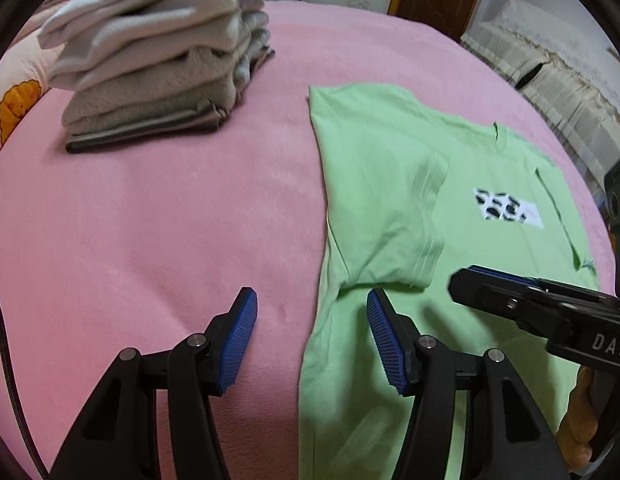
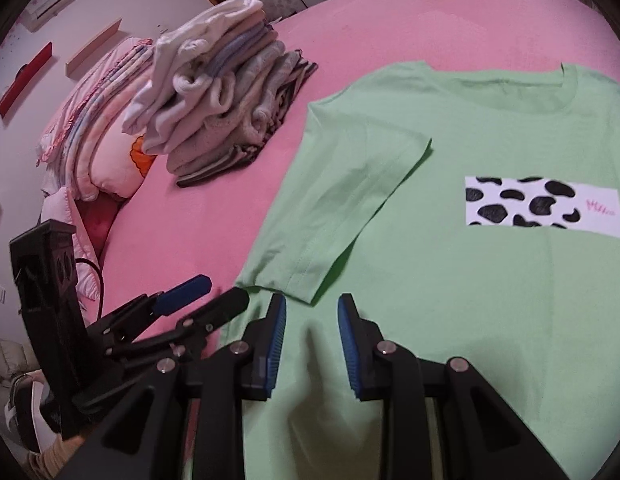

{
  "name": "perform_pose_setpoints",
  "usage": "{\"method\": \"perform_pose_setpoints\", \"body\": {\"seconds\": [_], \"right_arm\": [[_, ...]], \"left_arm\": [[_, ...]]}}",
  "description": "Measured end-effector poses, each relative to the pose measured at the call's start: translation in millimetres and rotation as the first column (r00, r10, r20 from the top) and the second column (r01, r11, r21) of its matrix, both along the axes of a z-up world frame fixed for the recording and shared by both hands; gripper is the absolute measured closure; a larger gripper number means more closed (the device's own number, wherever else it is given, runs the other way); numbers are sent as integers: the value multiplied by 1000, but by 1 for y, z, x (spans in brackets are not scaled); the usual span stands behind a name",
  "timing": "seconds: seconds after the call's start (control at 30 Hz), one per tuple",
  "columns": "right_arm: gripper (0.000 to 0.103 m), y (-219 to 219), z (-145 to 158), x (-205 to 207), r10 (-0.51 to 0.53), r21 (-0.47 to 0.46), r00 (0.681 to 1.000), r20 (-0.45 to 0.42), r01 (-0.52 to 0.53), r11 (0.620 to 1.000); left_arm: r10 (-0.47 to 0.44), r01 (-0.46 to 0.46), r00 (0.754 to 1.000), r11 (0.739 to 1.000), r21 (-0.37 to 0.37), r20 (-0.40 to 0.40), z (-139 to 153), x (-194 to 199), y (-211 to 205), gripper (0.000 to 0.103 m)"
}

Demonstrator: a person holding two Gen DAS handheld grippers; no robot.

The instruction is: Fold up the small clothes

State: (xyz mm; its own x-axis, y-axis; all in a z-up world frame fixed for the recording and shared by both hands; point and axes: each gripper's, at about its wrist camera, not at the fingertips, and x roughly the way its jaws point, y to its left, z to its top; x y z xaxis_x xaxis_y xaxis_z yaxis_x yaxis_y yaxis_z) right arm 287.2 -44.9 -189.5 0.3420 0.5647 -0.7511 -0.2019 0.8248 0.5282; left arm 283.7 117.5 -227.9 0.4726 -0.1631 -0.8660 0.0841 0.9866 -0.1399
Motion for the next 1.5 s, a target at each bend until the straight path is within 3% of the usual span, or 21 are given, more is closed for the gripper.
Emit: {"method": "perform_pose_setpoints", "body": {"seconds": [0.17,0.43,0.53,0.83,1.03,1.13,1.2,1.27,1.5], "right_arm": [[76,5,-11,7,9,52,1000,-20,-8,999],[77,21,-14,8,66,45,998,21,-67,997],[99,23,-9,3,84,16,995,45,-85,996],[103,15,-10,-1,29,-74,1000,6,-29,997],[103,11,-14,-6,23,-82,1000,-12,-24,996],[102,9,-5,-14,28,-121,1000,13,-27,992],[102,5,4,-20,30,-133,999,30,-25,991],[102,-1,16,-30,26,-143,998,57,-17,990],[102,-34,57,-71,-41,-141,992,120,58,988]], "left_arm": [[9,-10,1000,999,-37,-25,-10,6,2,66],[31,-34,999,996,-80,-38,-13,9,8,86],[43,-47,998,995,-91,-43,-15,10,10,87],[86,-93,994,990,-108,-72,-18,10,15,87],[85,-91,994,993,-81,-71,-16,8,14,85],[77,-80,995,996,-48,-58,-8,2,10,68],[85,-86,996,996,-26,-31,2,-5,9,45],[102,-102,995,995,-11,-1,14,-13,10,33],[125,-125,990,992,-3,62,68,-46,5,16]]}}
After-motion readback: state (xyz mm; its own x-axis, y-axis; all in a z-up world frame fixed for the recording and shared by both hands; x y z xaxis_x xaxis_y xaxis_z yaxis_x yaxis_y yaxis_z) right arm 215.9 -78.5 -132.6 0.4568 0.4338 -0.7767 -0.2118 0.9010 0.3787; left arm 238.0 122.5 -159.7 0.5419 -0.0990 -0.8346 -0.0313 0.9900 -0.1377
